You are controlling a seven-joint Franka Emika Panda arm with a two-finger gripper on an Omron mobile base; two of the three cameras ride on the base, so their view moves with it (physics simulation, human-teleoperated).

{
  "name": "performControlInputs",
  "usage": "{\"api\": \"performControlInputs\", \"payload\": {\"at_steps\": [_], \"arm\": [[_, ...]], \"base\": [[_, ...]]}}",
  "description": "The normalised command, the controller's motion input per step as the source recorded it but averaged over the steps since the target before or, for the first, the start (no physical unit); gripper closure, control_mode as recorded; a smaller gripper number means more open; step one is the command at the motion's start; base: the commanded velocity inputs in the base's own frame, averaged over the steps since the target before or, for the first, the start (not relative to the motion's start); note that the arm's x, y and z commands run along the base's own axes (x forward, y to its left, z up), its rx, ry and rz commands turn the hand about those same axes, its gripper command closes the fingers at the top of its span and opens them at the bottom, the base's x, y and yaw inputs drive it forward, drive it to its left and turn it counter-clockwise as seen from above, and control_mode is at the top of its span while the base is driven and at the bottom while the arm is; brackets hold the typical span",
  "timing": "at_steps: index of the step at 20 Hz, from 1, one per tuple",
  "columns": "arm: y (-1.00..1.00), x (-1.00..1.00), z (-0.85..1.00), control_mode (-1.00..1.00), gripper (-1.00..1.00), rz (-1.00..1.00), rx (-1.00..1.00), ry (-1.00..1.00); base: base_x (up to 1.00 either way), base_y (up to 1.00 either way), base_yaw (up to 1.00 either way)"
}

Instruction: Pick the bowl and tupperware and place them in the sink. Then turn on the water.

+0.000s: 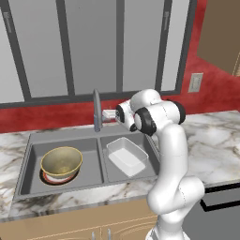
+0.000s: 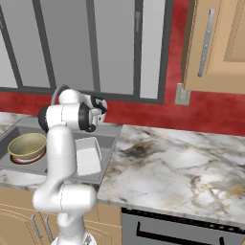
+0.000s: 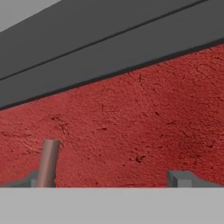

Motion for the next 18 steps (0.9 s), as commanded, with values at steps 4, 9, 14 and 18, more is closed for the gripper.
{"api": "performControlInputs", "payload": {"at_steps": [4,9,14,18], "arm": [[-0.50,0.00,-0.30,-1.00,-1.00,-0.06,0.05,0.00],[-0.52,0.00,-0.33,-1.00,-1.00,-0.06,0.06,0.00],[-0.56,0.00,-0.34,-1.00,-1.00,-0.07,0.08,0.01],[-0.57,0.00,-0.29,-1.00,-1.00,-0.07,0.09,0.02]], "base": [[0.00,0.00,0.00],[0.00,0.00,0.00],[0.00,0.00,0.00],[0.00,0.00,0.00]]}}
